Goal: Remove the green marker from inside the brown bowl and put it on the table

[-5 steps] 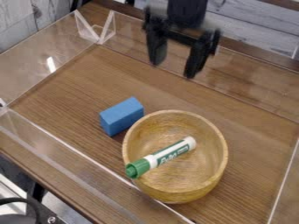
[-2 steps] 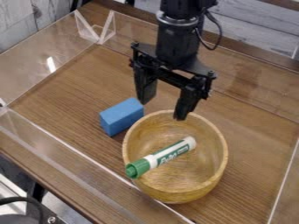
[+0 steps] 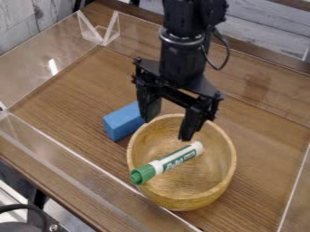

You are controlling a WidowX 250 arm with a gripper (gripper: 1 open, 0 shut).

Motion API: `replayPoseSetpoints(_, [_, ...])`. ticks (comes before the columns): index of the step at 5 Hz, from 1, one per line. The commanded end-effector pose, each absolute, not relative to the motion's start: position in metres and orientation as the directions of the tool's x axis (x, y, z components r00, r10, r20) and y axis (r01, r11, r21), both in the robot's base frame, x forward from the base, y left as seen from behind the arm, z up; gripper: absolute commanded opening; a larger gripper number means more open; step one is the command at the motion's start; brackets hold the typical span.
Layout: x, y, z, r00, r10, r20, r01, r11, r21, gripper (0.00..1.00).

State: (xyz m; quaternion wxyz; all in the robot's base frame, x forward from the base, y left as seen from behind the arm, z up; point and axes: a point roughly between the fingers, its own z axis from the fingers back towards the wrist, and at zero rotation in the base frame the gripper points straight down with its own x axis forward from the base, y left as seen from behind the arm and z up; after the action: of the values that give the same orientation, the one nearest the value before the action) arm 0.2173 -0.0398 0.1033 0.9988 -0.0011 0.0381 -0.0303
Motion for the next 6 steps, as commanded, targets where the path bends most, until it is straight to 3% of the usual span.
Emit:
replayPoseSetpoints(1, [0.217,-0.043,0.109,0.997,-0.076,-0.027,0.076,0.997,-0.006,1.0])
replayPoseSetpoints(6, [0.201,-0.053,0.084,0.996,-0.082,-0.029,0.082,0.996,-0.021,1.0])
